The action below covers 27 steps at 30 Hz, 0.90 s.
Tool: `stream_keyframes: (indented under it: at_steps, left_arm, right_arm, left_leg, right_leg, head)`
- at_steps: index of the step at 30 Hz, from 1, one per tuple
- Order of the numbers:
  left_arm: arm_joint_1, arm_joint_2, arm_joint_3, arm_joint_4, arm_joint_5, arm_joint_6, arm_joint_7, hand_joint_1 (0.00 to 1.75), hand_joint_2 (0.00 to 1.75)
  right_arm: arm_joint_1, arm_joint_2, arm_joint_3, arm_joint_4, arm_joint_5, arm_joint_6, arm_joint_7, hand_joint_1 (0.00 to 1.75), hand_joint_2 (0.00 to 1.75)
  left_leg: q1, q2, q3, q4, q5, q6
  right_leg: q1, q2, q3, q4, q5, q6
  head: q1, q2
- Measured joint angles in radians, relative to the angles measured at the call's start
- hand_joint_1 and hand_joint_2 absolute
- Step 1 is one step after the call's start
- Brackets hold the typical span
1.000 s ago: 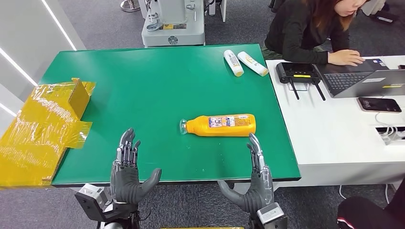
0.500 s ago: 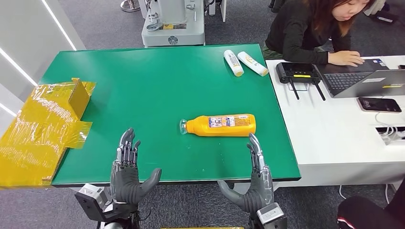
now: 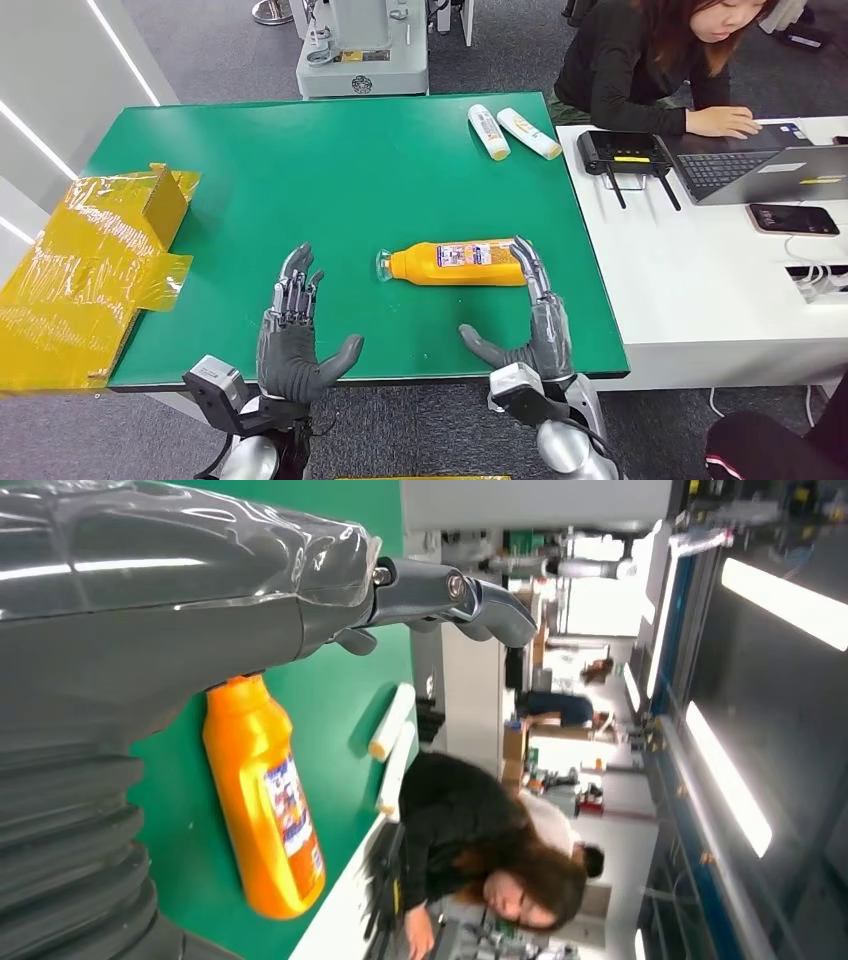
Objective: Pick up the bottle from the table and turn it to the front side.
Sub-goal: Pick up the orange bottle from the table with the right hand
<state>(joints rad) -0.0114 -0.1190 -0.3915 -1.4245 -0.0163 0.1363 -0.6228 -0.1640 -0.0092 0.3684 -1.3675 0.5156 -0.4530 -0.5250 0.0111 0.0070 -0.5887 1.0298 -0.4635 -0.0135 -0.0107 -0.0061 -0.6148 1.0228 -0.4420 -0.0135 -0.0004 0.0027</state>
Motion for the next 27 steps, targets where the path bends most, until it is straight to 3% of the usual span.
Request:
stream_keyframes:
  at_steps: [5, 16, 27]
  left_arm:
    - [-0.028, -0.006, -0.007, 0.029, 0.002, -0.024, -0.004, 0.00, 1.75]
    - [-0.088, -0.007, -0.020, 0.113, 0.023, -0.091, -0.033, 0.00, 1.75]
    - [-0.100, -0.007, -0.032, 0.148, 0.031, -0.096, -0.036, 0.00, 1.75]
  right_arm:
    - [-0.149, -0.021, 0.008, 0.144, 0.070, -0.017, 0.063, 0.00, 1.75]
    - [-0.473, -0.026, 0.113, 0.562, 0.211, 0.188, 0.255, 0.00, 1.75]
    - [-0.604, -0.019, 0.199, 0.788, 0.290, 0.309, 0.305, 0.00, 1.75]
  left_leg:
    - [0.000, 0.001, 0.000, 0.000, 0.000, 0.000]
    - [0.000, 0.000, 0.000, 0.000, 0.002, -0.001]
    - [0.000, -0.001, -0.001, 0.001, 0.002, -0.001]
  right_leg:
    - [0.000, 0.001, 0.000, 0.000, 0.001, 0.000]
    - [0.000, 0.000, 0.000, 0.001, 0.002, -0.001]
    - [0.000, 0.000, 0.000, 0.001, 0.002, -0.001]
  head:
    - [0.000, 0.000]
    - [0.000, 0.000]
    - [0.000, 0.000]
